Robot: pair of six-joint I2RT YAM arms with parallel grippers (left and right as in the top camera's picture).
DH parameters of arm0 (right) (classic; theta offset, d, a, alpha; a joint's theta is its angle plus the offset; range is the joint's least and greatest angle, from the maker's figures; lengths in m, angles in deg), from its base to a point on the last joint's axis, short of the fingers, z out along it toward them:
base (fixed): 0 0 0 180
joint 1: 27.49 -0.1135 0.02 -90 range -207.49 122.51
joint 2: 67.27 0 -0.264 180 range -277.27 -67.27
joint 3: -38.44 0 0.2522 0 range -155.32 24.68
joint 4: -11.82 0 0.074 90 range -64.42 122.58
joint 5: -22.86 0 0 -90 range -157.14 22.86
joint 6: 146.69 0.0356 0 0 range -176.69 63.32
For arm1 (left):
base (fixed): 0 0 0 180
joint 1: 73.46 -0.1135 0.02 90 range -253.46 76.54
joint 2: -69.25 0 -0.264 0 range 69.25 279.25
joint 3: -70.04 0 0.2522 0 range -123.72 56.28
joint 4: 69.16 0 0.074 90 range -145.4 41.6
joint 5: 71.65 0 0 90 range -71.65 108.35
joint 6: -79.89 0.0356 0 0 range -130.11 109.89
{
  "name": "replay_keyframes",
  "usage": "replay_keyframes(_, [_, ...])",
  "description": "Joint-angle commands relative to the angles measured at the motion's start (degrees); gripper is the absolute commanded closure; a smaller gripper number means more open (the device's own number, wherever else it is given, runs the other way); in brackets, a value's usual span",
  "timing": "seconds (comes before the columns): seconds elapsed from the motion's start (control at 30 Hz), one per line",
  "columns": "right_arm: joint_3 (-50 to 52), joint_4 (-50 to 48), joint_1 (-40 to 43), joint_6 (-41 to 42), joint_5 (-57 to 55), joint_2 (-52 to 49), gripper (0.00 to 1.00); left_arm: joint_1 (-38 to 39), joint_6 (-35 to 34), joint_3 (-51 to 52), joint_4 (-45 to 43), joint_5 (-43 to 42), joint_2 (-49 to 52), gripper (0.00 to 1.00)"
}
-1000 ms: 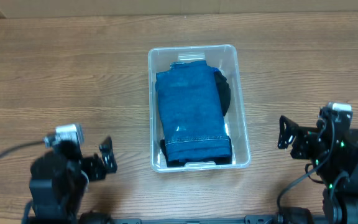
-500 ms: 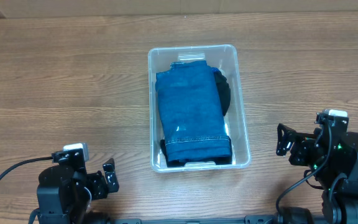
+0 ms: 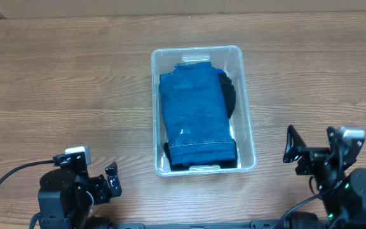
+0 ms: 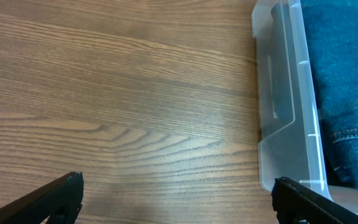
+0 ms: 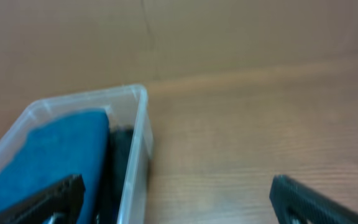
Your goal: Pack container
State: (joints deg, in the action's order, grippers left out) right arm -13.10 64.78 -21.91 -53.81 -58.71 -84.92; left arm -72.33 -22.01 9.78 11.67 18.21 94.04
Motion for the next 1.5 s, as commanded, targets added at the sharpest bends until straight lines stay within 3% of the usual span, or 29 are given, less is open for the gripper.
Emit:
replay_keyframes(0.0, [11.47,-9.31,-0.13,-0.11,2.38,7.02,0.0,0.07,-0.55,0.07,-0.13,0.76,-0.42,0.0])
replay_keyframes(0.2, [28.85,-31.89,-0.13,-0.13,1.86,17.11,0.0,0.07,-0.55,0.07,-0.13,0.76,-0.42,0.0])
replay_keyframes(0.33, [35.47,-42.66,-0.11,-0.13,-4.22,17.49,0.0,0.07,-0.55,0.07,-0.13,0.76,-0.42,0.0])
replay_keyframes(0.4, [37.18,-42.49,-0.11,-0.13,-7.15,17.49,0.0,0.07,-0.55,0.07,-0.13,0.76,-0.42,0.0])
replay_keyframes(0.5, [37.31,-33.94,-0.13,-0.04,-8.28,17.49,0.0,0.07,-0.55,0.07,-0.13,0.76,-0.42,0.0])
replay_keyframes(1.47, [37.31,-34.38,-0.17,0.31,-7.74,17.49,0.0,0.07,-0.55,0.07,-0.13,0.76,-0.42,0.0])
